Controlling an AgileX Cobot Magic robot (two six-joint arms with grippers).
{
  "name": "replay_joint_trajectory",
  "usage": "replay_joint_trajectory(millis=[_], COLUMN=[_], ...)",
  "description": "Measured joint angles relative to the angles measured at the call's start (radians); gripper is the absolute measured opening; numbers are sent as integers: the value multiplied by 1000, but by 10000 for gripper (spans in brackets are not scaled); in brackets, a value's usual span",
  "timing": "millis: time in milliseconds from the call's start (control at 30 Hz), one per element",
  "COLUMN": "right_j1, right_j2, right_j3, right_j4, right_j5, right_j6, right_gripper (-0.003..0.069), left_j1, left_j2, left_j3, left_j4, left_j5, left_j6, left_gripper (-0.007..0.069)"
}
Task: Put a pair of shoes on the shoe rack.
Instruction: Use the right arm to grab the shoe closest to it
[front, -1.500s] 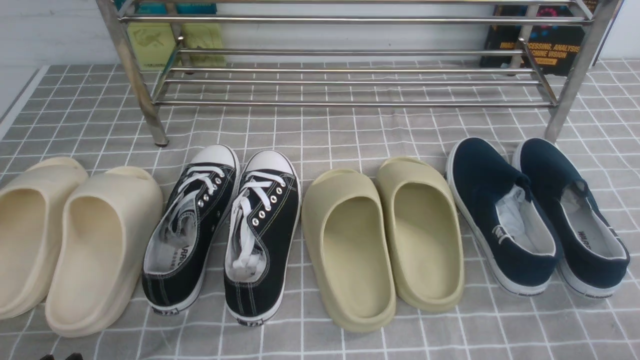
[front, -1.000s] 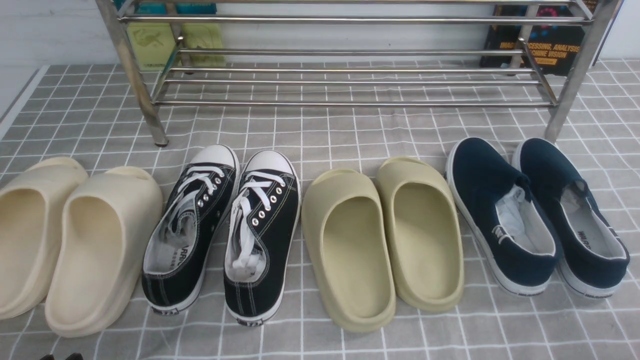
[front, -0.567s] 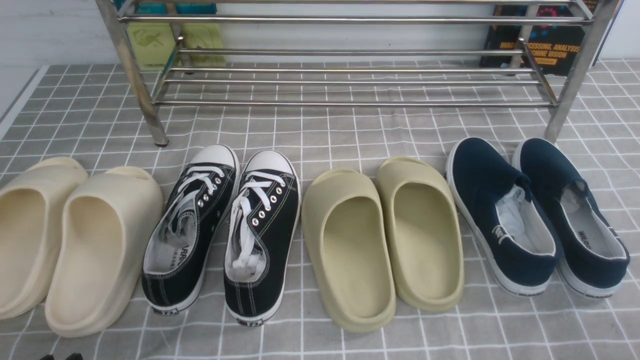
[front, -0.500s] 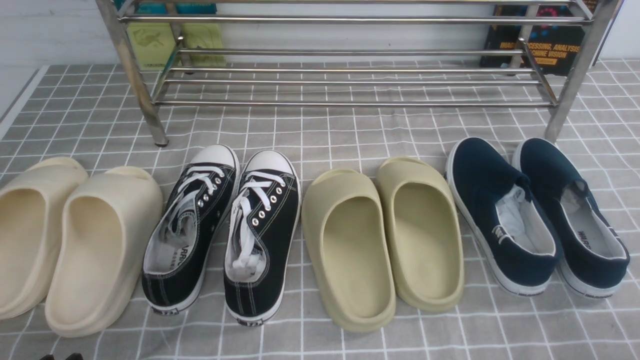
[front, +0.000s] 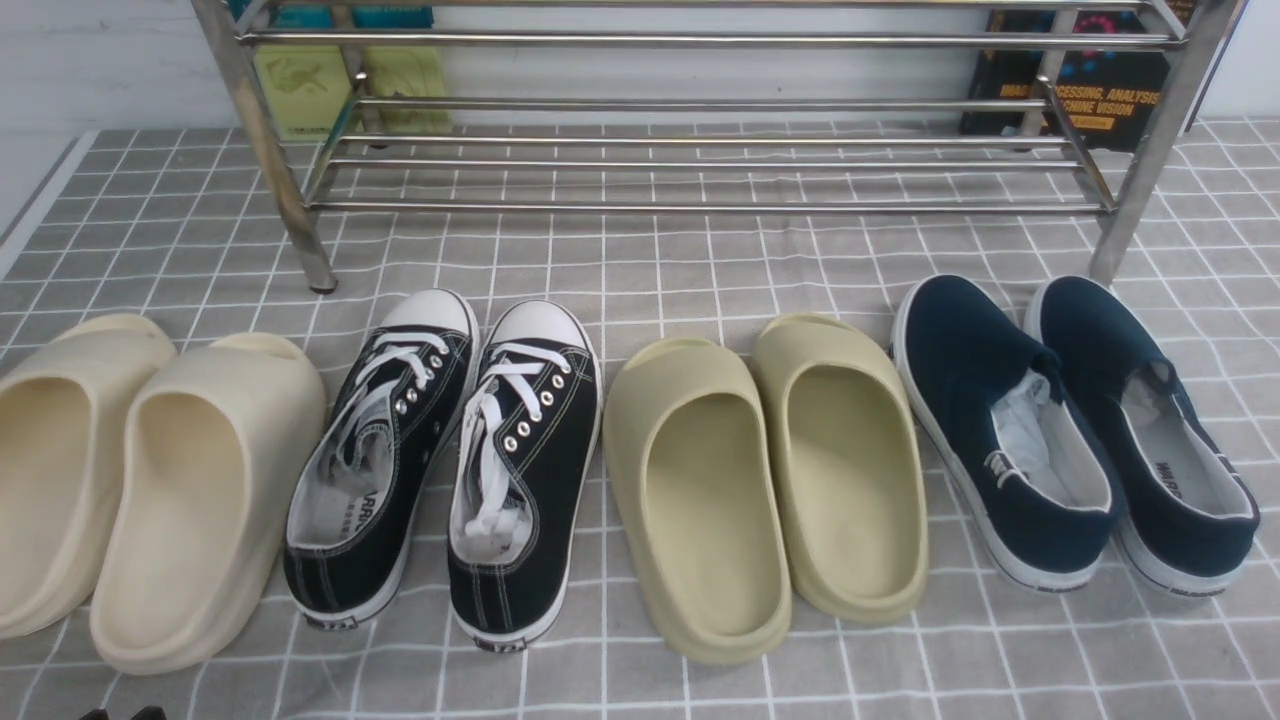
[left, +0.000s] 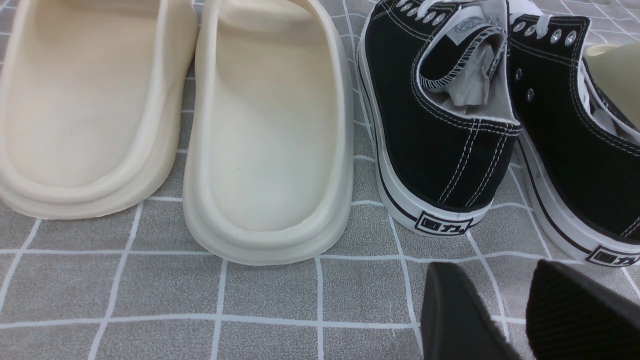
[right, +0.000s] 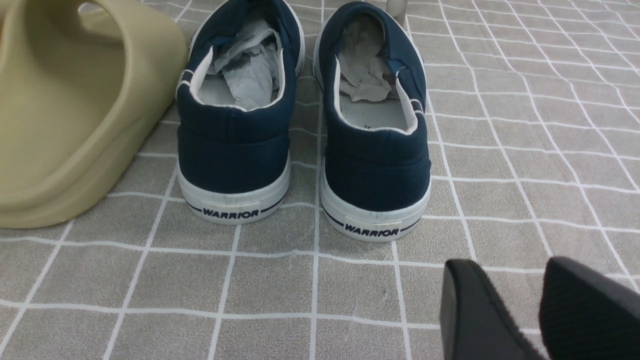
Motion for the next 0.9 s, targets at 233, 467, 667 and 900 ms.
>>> replay_joint_trajectory(millis=[233,467,667,900], right_j1=[0,0,0,0], right_j2=[0,0,0,0], right_j3=[8,9,10,10], right_j4=[-4,-56,-99,-84], right_j5=[-59,-272,-548,-1010], right_j6=[0,0,3,80], right_gripper=[244,244,244,244], left_j1=[0,0,0,0], left_j2=[0,0,0,0], left_j3=[0,0,0,0], left_j4=[0,0,0,0], left_j5=[0,0,0,0], left_j6=[0,0,0,0], left_gripper=[239,239,239,239])
